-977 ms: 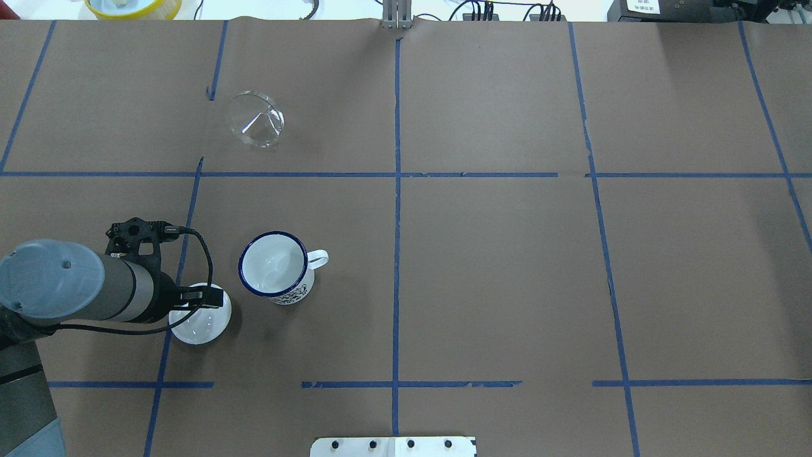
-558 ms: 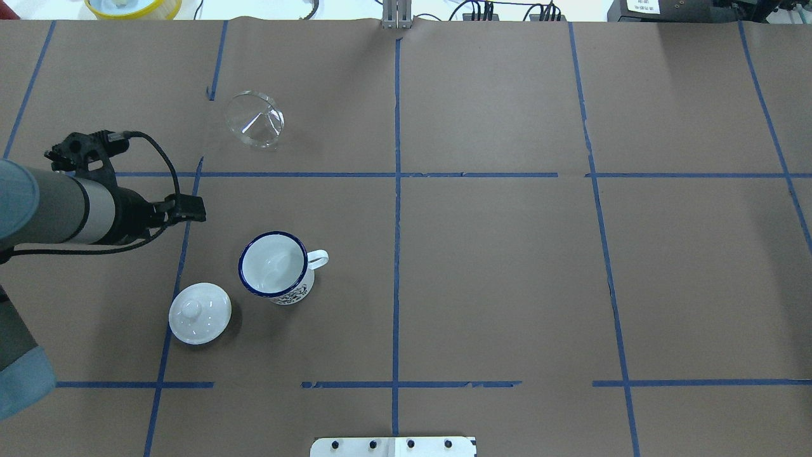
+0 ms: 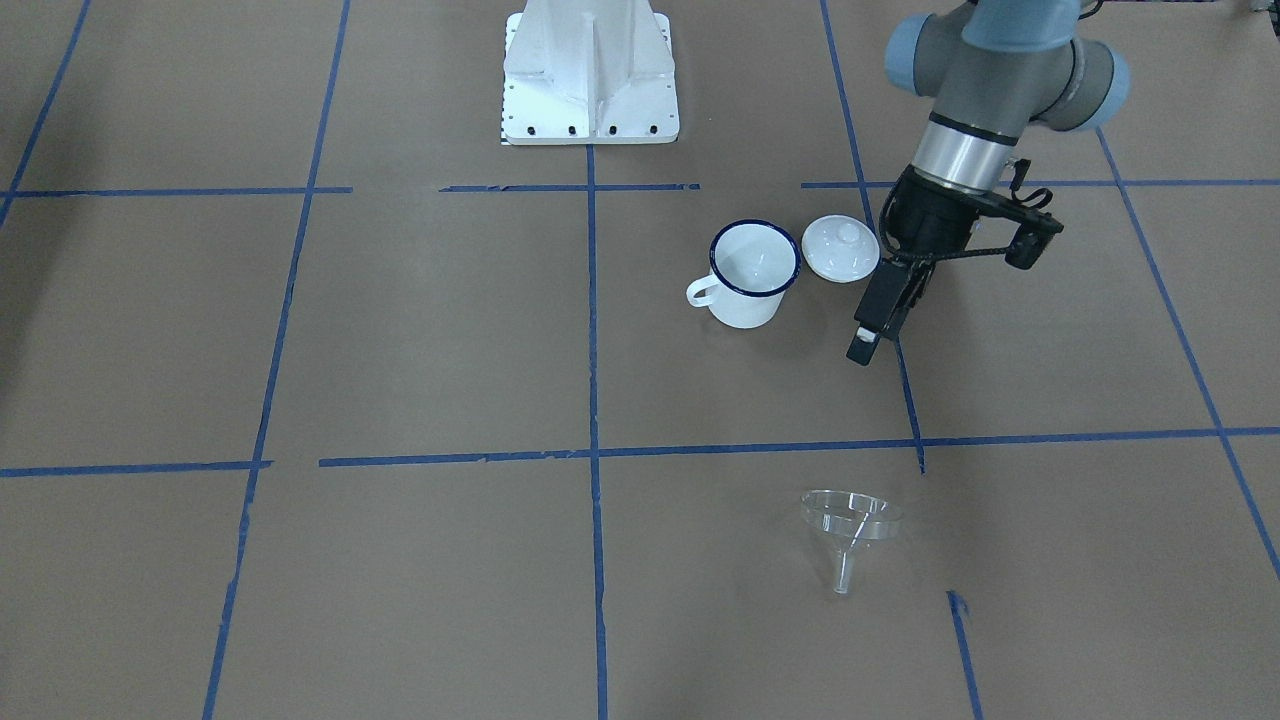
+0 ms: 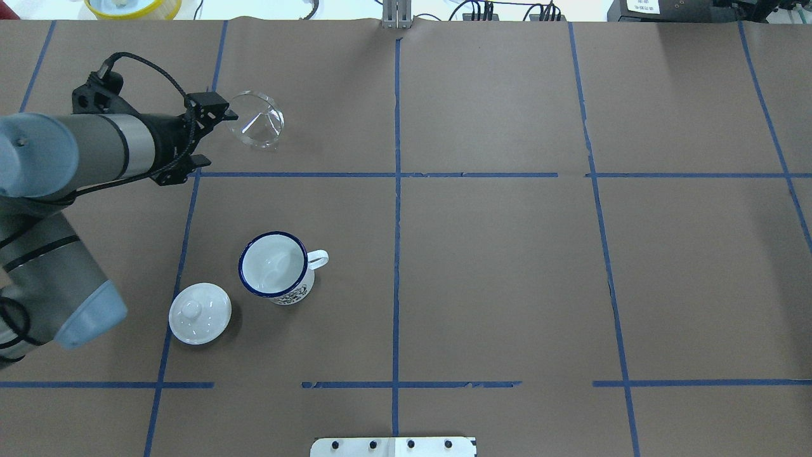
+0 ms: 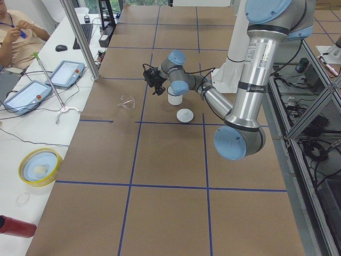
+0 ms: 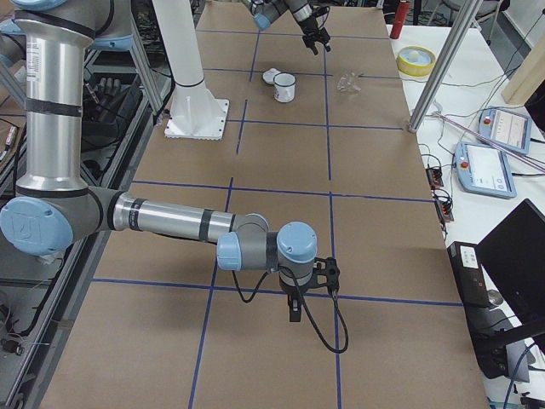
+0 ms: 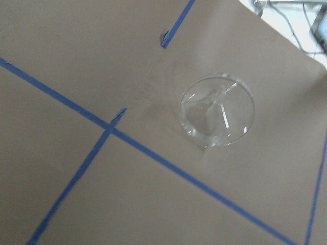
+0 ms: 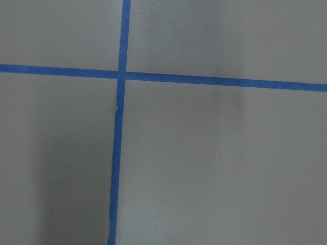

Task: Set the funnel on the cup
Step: 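Move the left gripper to the clear glass funnel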

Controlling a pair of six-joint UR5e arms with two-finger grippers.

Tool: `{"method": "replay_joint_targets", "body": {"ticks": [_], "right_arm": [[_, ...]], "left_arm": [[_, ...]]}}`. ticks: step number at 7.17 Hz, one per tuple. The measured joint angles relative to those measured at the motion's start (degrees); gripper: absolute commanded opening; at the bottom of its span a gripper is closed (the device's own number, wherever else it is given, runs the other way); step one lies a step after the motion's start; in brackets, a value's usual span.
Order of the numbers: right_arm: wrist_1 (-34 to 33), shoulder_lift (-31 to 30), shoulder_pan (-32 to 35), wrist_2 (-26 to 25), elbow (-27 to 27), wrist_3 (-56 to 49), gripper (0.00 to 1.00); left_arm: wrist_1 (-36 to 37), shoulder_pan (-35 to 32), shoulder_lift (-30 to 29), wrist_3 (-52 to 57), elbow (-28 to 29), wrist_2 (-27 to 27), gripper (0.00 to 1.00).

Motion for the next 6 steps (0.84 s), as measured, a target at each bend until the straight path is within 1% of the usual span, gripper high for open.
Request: {"method": "replay_joint_targets", "body": {"ticks": [1,3,4,5,6], "right_arm": [[0.0,0.0,0.0,0.0,0.0,0.0,1.0],[0.0,0.0,0.0,0.0,0.0,0.0,1.0],[0.0,0.0,0.0,0.0,0.0,0.0,1.0],[0.0,0.0,0.0,0.0,0.0,0.0,1.0],[0.0,0.0,0.0,0.0,0.0,0.0,1.0]], "left_arm": [[-3.63,0.2,-4.02,-5.21,7.12,2.77,1.0],[-11.11,0.54,-9.5,-11.29,19.82,8.96,1.0],[-13.26,0.67,-10.85,-12.25,23.55,10.6,0.99],[-14.17,0.93,-11.57,-12.62,25.67,11.28,0.93],[-14.51,1.16,-12.23,-12.8,27.1,11.54,0.77]]}}
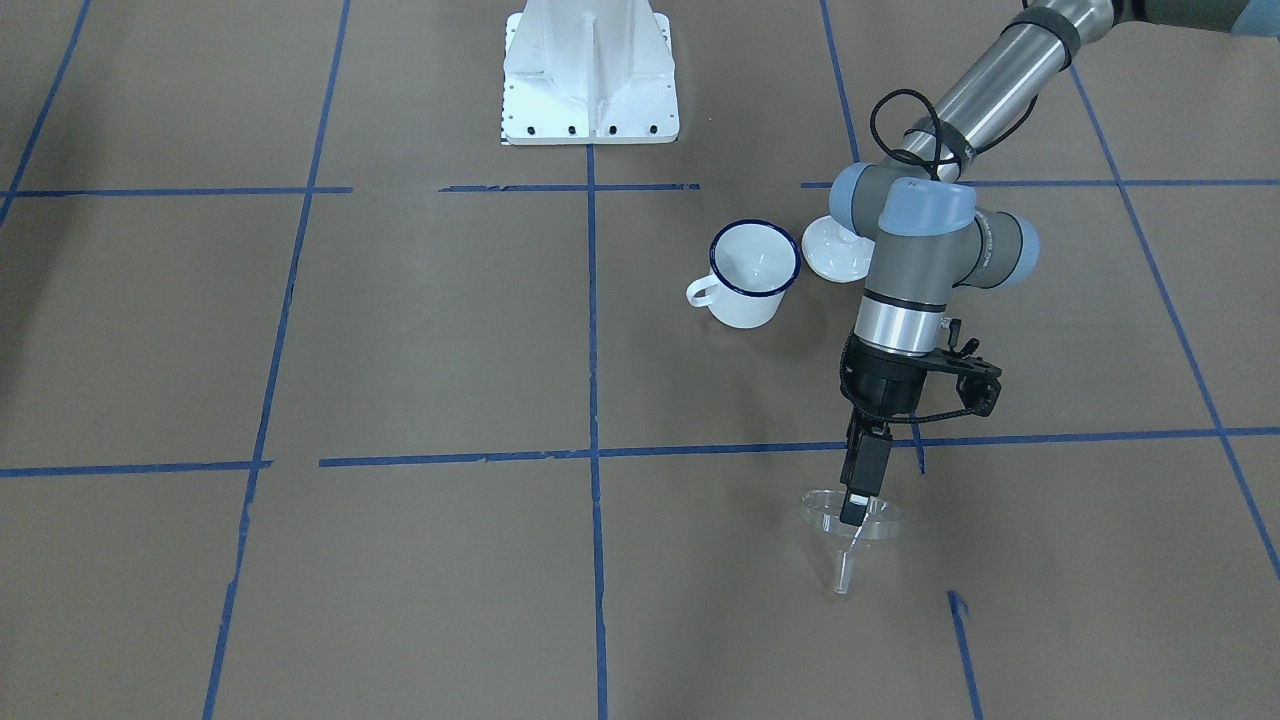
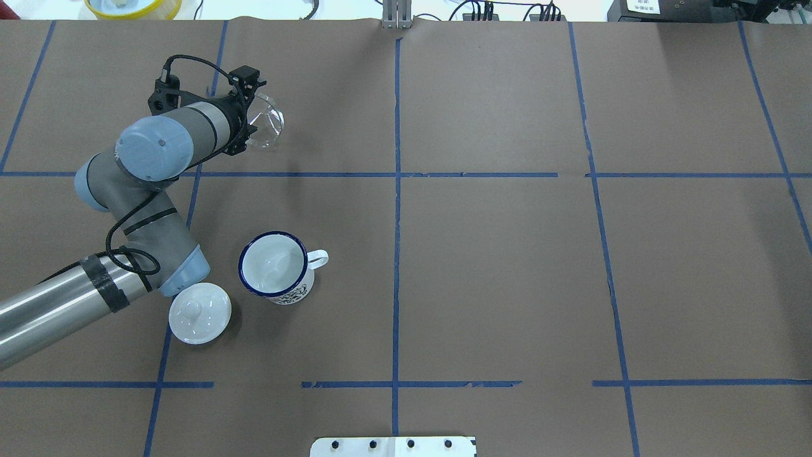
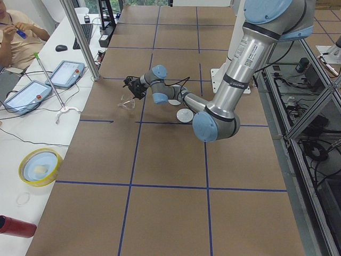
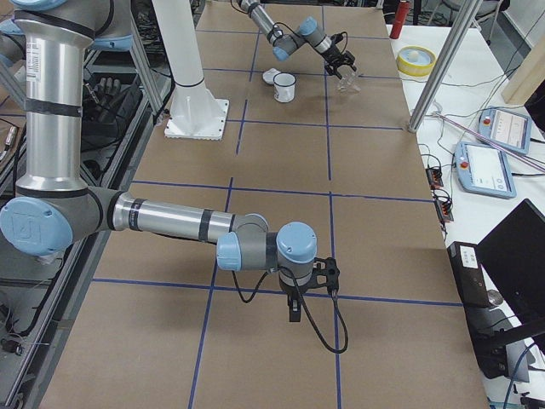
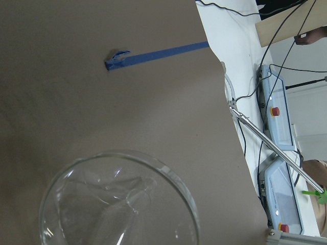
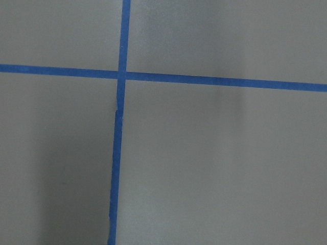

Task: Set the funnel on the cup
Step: 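Move the left gripper to the clear glass funnel, then grasp the glass funnel rim with the left gripper and lift it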

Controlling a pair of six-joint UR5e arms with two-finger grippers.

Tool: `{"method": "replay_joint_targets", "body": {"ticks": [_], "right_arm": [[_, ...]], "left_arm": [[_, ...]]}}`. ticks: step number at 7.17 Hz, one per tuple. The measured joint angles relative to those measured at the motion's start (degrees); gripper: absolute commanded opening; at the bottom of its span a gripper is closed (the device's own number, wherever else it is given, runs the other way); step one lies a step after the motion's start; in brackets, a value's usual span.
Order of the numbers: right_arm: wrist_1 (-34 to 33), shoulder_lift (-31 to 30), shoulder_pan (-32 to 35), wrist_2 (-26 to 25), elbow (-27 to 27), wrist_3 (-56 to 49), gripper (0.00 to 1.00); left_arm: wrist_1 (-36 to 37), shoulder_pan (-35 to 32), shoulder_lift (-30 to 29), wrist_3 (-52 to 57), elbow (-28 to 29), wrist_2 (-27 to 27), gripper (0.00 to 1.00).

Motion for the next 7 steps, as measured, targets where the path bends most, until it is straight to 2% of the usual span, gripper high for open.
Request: {"method": "replay_joint_targets", "body": {"ticks": [1,2,3,7], "right_arm": [[0.0,0.0,0.0,0.0,0.0,0.0,1.0],[0.0,0.0,0.0,0.0,0.0,0.0,1.0],[0.0,0.0,0.0,0.0,0.0,0.0,1.0],[0.0,0.0,0.0,0.0,0.0,0.0,1.0]], "left_arm": [[-0.13,0.1,-0.47,-0.09,0.71,0.09,0.39],[-0.43,0.12,-0.66,-0.11,0.97,0.12,0.07],[-0.94,0.11,-0.69,-0.04,1.05,0.13,0.0],[-1.46,-0.14,-0.57,0.63,0.91,0.19,0.0]]}}
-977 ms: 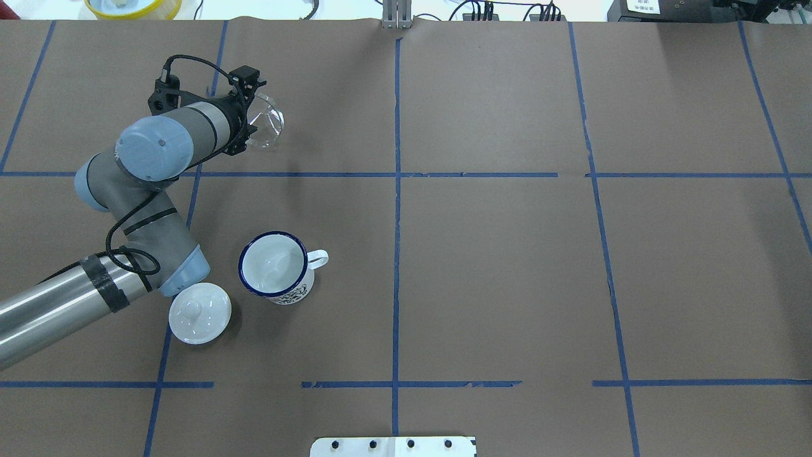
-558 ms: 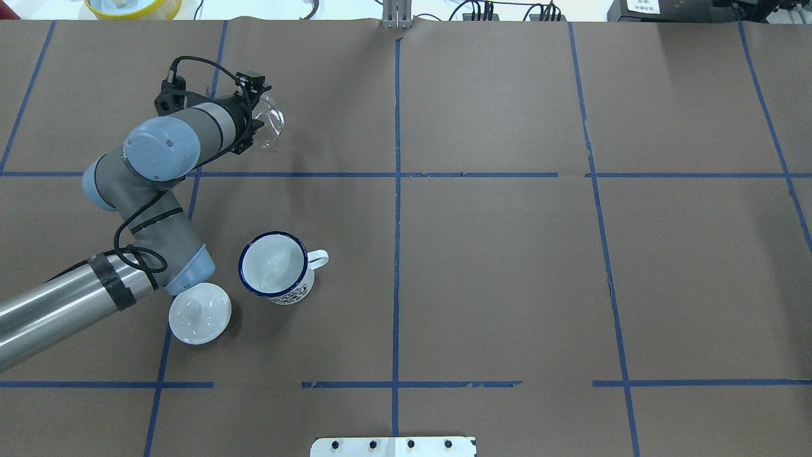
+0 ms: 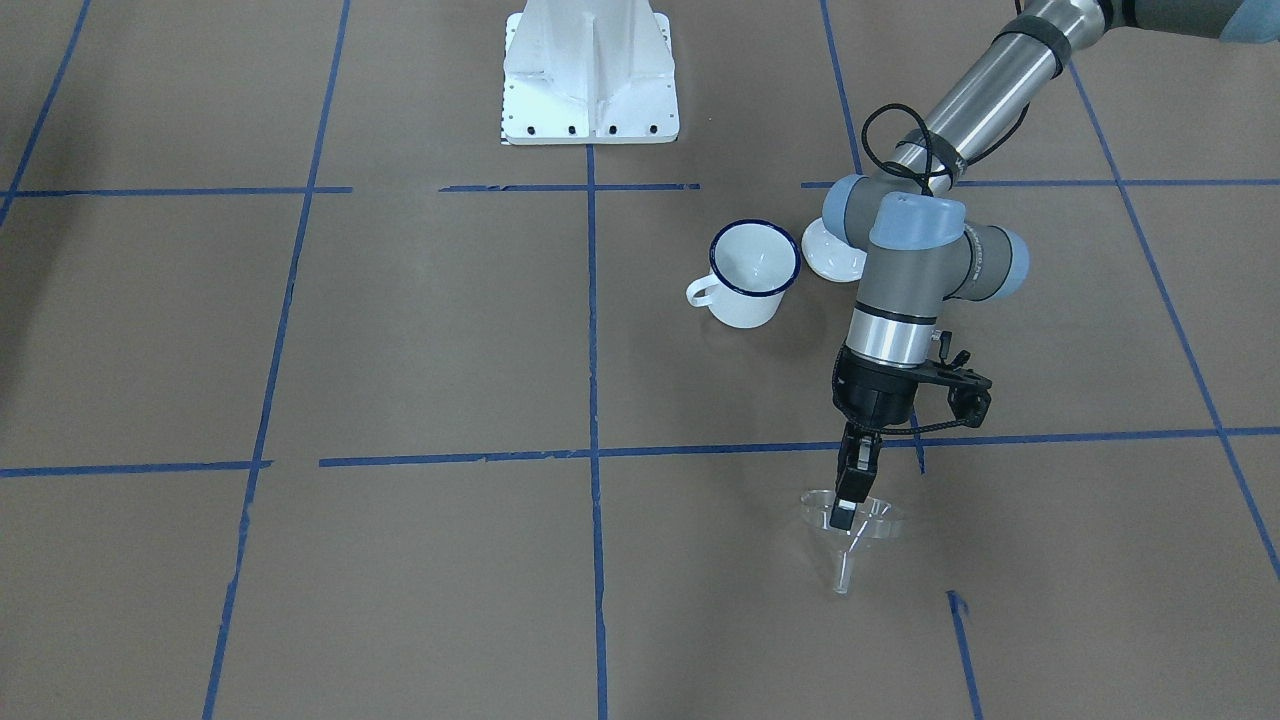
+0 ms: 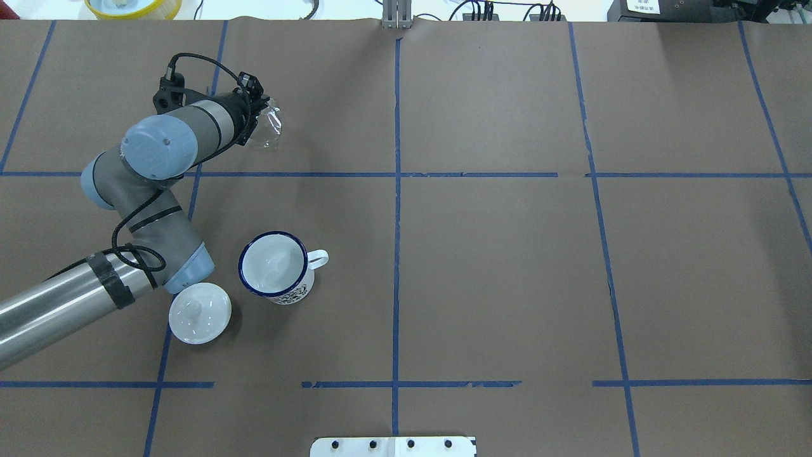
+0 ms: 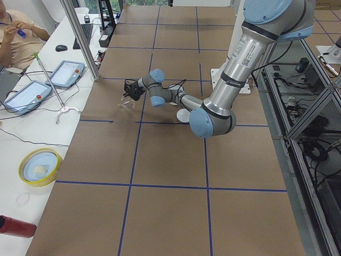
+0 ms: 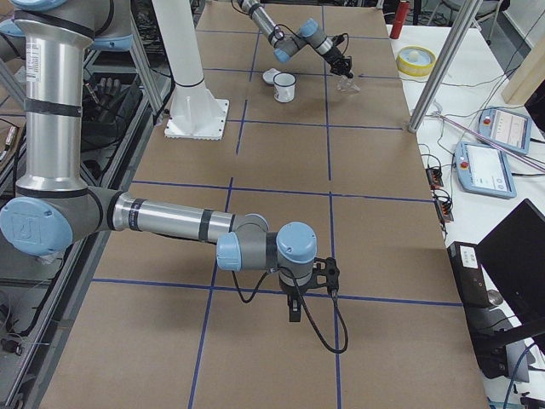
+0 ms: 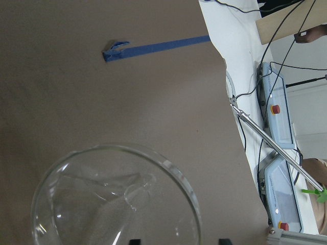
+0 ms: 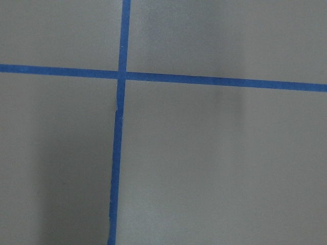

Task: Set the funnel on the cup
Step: 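Grasp the glass funnel rim with the left gripper and lift it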

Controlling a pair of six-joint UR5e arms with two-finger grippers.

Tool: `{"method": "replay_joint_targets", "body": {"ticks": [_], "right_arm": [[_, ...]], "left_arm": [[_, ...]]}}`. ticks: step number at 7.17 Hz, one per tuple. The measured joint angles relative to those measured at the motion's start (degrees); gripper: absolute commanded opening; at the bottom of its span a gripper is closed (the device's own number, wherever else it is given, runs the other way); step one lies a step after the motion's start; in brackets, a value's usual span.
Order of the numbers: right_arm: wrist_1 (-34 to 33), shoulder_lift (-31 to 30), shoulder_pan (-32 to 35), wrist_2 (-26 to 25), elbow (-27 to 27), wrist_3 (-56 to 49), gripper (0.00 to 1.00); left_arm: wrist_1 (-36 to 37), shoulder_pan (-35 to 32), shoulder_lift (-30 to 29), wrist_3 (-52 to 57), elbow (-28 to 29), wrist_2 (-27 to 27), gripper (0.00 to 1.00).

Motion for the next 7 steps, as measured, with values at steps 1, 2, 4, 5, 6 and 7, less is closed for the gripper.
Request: {"method": "replay_joint_targets", "body": {"ticks": [1,2,4,5,6,7], "right_arm": [[0.0,0.0,0.0,0.0,0.0,0.0,1.0],[0.0,0.0,0.0,0.0,0.0,0.0,1.0],[0.0,0.0,0.0,0.0,0.0,0.0,1.0],[0.0,0.0,0.0,0.0,0.0,0.0,1.0],[0.0,0.0,0.0,0.0,0.0,0.0,1.0],[0.0,0.0,0.0,0.0,0.0,0.0,1.0]], "left_arm": [[0.03,-0.16,0.09,0.13,-0.33,-0.04,0.0],[0.12,-0.72,0.25,0.3,-2.58,-0.13,0.0],[3.93,-2.83,0.7,0.4,-12.28,-3.76,0.0],[9.28,-3.65,0.96,1.3,-18.66,-6.57,0.0],[17.46,-4.03,1.25,4.02,-26.06,-9.6,0.0],[27.66,-4.16,1.12,7.67,-33.0,-13.66,0.0]]}}
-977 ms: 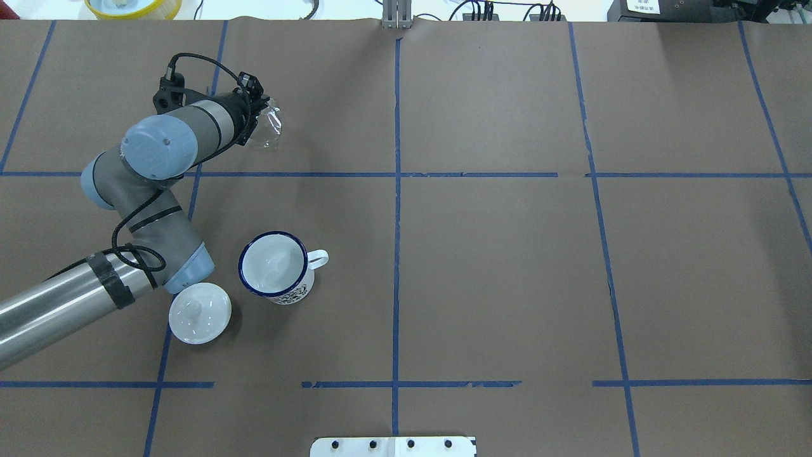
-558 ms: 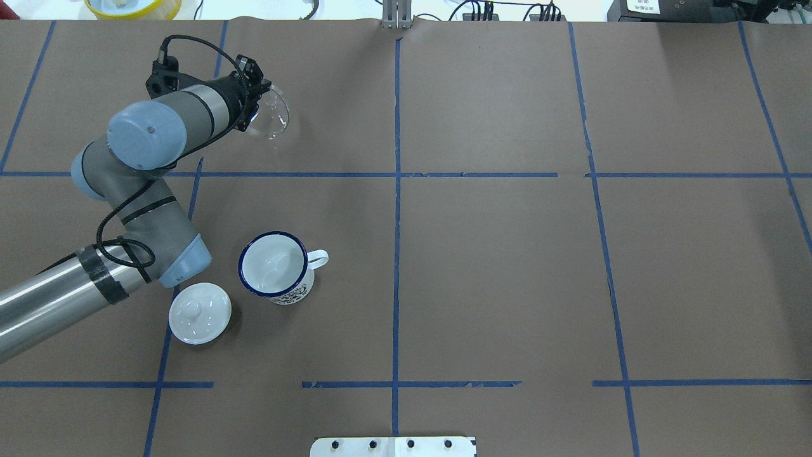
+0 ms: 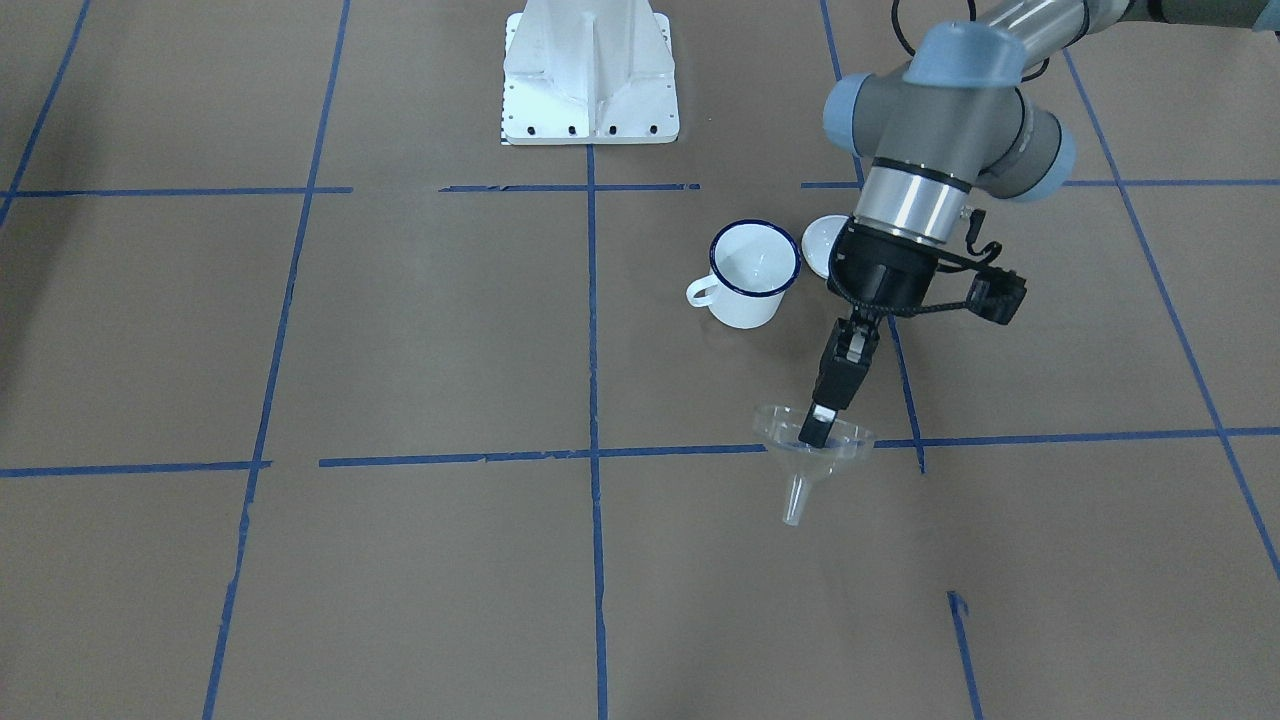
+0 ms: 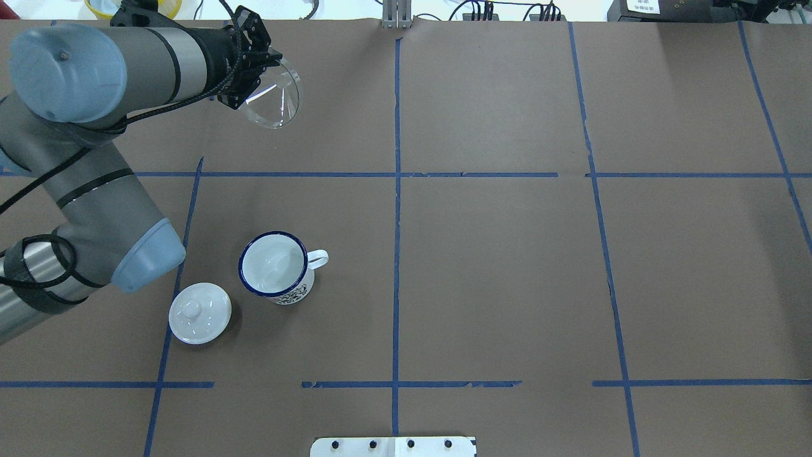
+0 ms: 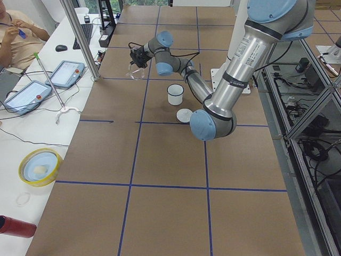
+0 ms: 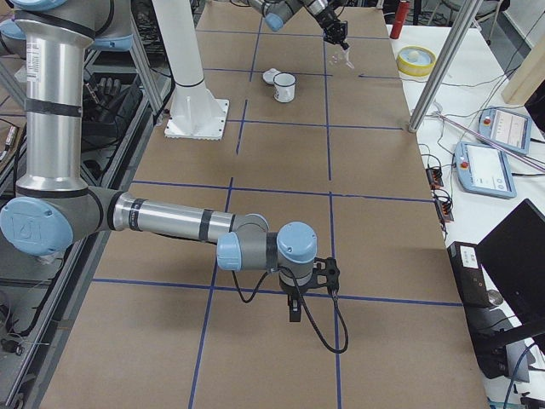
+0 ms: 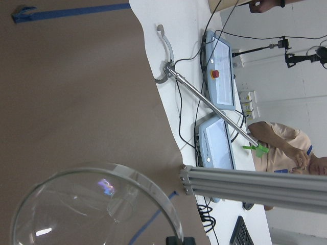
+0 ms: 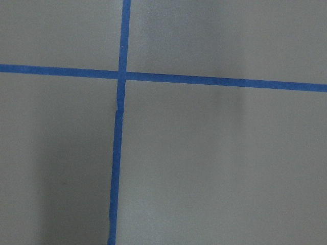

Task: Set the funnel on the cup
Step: 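Carry the funnel over the mug and lower it into the mug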

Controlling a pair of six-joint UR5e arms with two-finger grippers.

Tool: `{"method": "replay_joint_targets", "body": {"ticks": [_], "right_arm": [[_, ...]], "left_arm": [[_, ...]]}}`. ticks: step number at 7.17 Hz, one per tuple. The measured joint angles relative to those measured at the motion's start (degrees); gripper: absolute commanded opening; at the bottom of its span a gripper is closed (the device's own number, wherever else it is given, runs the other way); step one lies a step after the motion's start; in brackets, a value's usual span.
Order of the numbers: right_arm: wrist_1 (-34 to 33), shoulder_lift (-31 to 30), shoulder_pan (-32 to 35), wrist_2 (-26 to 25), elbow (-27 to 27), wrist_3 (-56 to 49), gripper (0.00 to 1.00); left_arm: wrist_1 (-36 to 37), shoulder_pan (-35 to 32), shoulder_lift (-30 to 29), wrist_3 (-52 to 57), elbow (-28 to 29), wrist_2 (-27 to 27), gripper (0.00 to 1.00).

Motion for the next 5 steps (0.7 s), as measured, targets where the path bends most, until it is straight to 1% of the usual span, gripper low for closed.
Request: {"method": "replay_joint_targets", "body": {"ticks": [1,2,3,4,5], "right_arm": [[0.0,0.0,0.0,0.0,0.0,0.0,1.0],[0.0,0.0,0.0,0.0,0.0,0.0,1.0],[0.0,0.0,0.0,0.0,0.02,0.0,1.0],[0.0,0.0,0.0,0.0,0.03,0.0,1.0],[0.0,0.0,0.0,0.0,0.04,0.0,1.0]], "left_arm": [[10.34,-0.03,-0.43,3.86,-5.7,-4.46,0.0],[21.74,-0.02,-1.87,8.52,-10.16,-8.48,0.0],[33.5,0.08,-4.85,14.21,-12.51,-11.94,0.0],[43.8,0.19,-8.05,20.76,-13.28,-15.36,0.0],[51.05,0.81,-9.99,27.72,-12.69,-18.4,0.0]]}}
